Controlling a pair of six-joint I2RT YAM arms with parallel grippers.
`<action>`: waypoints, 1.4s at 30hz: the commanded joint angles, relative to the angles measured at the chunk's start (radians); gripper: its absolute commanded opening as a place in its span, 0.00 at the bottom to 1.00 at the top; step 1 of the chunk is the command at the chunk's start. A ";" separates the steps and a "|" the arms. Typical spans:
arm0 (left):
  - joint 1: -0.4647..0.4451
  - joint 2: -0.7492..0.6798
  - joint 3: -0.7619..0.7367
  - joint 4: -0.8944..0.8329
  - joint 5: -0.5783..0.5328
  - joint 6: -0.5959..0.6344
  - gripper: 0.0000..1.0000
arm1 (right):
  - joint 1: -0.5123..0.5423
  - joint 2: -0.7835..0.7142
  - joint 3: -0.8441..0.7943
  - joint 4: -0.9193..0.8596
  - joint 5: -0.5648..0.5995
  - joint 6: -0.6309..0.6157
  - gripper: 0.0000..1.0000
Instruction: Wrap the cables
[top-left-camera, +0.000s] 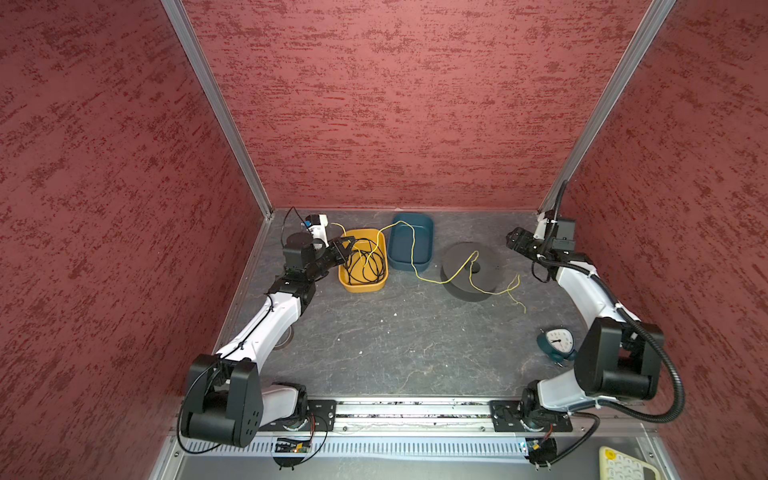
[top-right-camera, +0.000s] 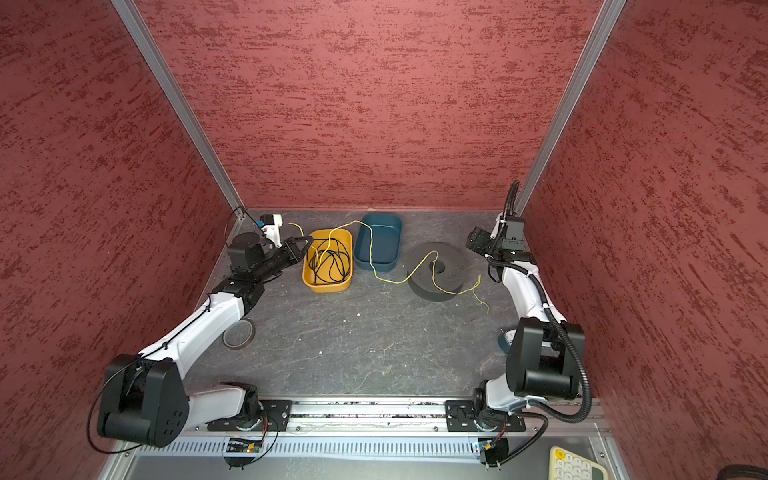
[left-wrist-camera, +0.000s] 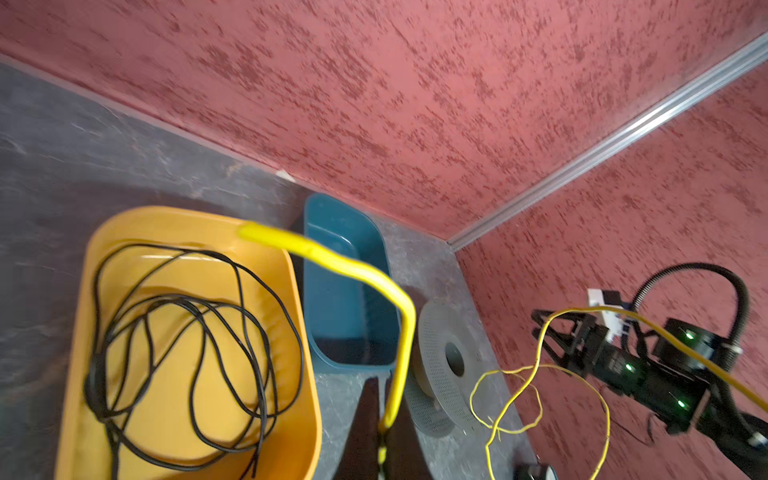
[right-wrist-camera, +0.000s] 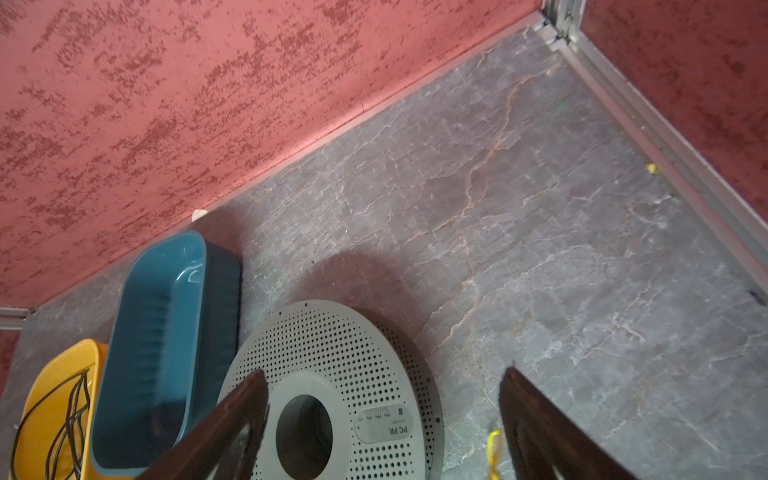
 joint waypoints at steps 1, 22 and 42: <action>-0.020 -0.012 0.000 0.052 0.115 0.035 0.03 | -0.002 0.039 -0.028 0.091 -0.088 -0.009 0.85; -0.086 -0.281 -0.063 -0.260 -0.006 0.271 0.05 | -0.062 0.202 -0.269 0.533 -0.445 0.185 0.66; -0.096 -0.268 -0.064 -0.239 0.004 0.255 0.05 | -0.070 0.393 -0.392 1.098 -0.714 0.454 0.56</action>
